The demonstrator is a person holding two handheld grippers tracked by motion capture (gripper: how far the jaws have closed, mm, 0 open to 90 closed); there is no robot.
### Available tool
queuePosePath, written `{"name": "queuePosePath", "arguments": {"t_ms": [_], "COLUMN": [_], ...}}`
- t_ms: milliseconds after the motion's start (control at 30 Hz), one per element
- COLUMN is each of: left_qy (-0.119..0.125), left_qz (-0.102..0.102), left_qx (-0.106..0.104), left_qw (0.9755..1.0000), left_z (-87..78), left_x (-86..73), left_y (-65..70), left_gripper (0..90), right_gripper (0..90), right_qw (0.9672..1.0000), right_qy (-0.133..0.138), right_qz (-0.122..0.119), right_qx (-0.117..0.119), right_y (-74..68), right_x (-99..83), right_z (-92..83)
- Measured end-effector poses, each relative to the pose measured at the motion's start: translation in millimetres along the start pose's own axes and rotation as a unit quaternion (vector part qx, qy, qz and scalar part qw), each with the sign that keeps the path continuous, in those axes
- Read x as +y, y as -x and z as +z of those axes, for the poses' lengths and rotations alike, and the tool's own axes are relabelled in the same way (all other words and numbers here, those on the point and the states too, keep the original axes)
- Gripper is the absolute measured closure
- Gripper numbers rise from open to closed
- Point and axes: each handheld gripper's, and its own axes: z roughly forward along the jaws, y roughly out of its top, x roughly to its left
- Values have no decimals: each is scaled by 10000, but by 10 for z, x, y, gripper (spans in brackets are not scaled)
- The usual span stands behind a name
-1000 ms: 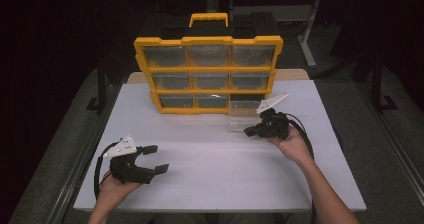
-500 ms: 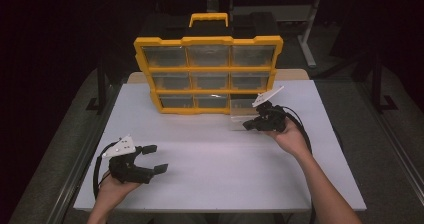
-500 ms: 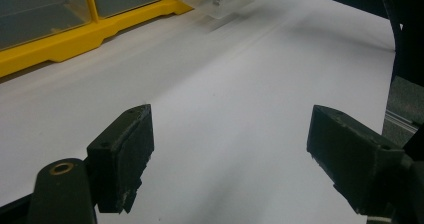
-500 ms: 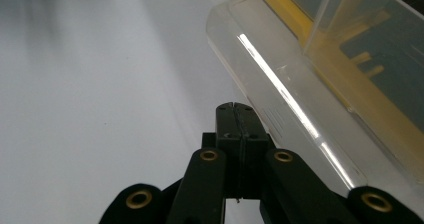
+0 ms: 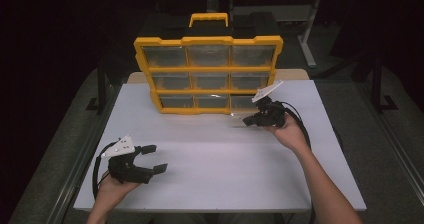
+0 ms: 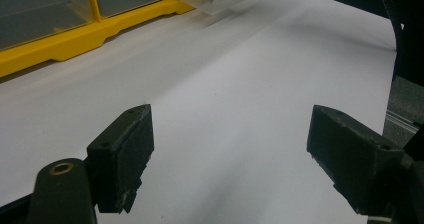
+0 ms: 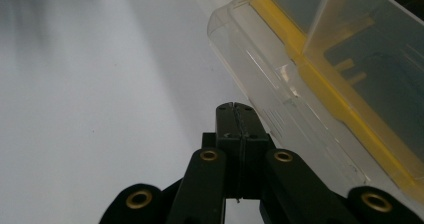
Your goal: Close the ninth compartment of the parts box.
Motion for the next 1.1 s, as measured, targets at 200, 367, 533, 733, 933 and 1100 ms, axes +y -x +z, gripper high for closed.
{"name": "queuePosePath", "arguments": {"t_ms": [200,367,533,733,933,1100], "left_qy": [29,9,-12,4,-32,-32], "left_qz": [-18,-18,-9,-21,-12,-14], "left_qx": [5,17,33,52,51,55], "left_qw": [10000,10000,10000,10000,10000,10000], "left_z": [-6,-7,-5,-7,-5,-6], "left_x": [-1,-1,-1,-4,-5,-5], "left_y": [3,4,6,6,5,4], "left_gripper": [187,184,180,178,177,177], "right_gripper": [888,888,888,888,888,888], "right_qw": [10000,10000,9999,9999,9999,9999], "right_qy": [3,-52,-88,-79,-97,-121], "right_qz": [36,4,55,53,44,73], "right_qx": [9,-46,-42,-79,-85,-81], "right_y": [36,64,86,129,150,166], "right_x": [15,34,67,84,101,123], "right_z": [4,13,23,40,56,65]}}
